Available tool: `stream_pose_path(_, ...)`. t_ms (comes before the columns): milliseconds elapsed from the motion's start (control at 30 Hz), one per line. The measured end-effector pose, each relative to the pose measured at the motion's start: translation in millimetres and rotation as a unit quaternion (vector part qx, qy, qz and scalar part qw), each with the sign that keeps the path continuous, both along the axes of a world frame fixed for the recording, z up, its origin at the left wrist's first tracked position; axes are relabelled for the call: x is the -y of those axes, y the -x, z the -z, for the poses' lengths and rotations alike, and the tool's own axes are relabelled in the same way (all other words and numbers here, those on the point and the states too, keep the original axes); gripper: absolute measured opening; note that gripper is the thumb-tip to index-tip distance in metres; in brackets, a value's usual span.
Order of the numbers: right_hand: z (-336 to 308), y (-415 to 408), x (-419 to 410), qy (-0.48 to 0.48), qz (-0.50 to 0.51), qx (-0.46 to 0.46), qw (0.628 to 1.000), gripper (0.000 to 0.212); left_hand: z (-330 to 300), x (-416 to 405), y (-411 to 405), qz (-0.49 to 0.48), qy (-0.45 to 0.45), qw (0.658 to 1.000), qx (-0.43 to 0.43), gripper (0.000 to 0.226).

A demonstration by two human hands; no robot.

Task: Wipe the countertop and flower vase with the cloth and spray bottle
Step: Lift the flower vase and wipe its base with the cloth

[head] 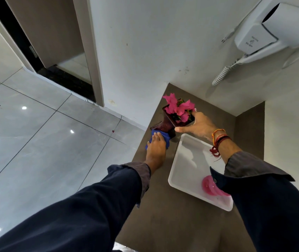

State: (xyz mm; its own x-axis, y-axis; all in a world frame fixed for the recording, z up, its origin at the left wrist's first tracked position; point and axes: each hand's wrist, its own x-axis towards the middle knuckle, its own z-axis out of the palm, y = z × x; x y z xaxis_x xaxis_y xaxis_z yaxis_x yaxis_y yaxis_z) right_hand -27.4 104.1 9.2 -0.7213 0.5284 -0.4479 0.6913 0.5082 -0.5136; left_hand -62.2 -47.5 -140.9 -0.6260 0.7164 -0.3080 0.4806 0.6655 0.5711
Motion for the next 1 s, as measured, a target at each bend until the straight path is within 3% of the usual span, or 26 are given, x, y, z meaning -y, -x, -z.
stream_pose_path(100,0,1,-2,0.004,-0.005,0.017,1.000,0.079,12,15,20,0.121,0.020,0.989,-0.078,0.051)
stream_pose_path(200,-2,1,-1,-0.011,-0.013,0.028,0.999,0.084,4,30,44,0.192,0.058,0.975,-0.093,0.035)
stream_pose_path(333,-4,3,-1,-0.028,-0.022,0.042,0.998,0.094,-8,30,50,0.004,-0.004,0.997,-0.078,0.036)
stream_pose_path(400,-3,4,-3,-0.033,-0.019,0.048,0.998,0.099,-11,15,38,-0.016,-0.006,0.998,-0.057,0.048)
stream_pose_path(467,-1,4,-3,-0.028,-0.018,0.047,0.998,0.102,-10,4,21,0.013,0.032,0.997,-0.063,0.055)
stream_pose_path(600,-1,3,-11,-0.041,-0.013,0.062,0.997,0.097,0,-3,-3,0.079,0.130,0.976,-0.156,0.058)
stream_pose_path(767,-6,4,-17,-0.087,-0.043,0.119,0.988,0.113,5,15,-5,0.237,0.146,0.929,-0.245,0.051)
stream_pose_path(867,-9,11,-17,-0.099,-0.084,0.131,0.983,0.119,-2,25,13,0.299,0.101,0.925,-0.211,0.035)
stream_pose_path(933,-11,12,-15,-0.096,-0.089,0.115,0.985,0.123,-11,32,27,0.291,0.018,0.945,-0.146,0.034)
stream_pose_path(1000,-9,8,-13,-0.079,-0.078,0.089,0.990,0.126,-19,41,32,0.278,-0.061,0.947,-0.152,0.031)
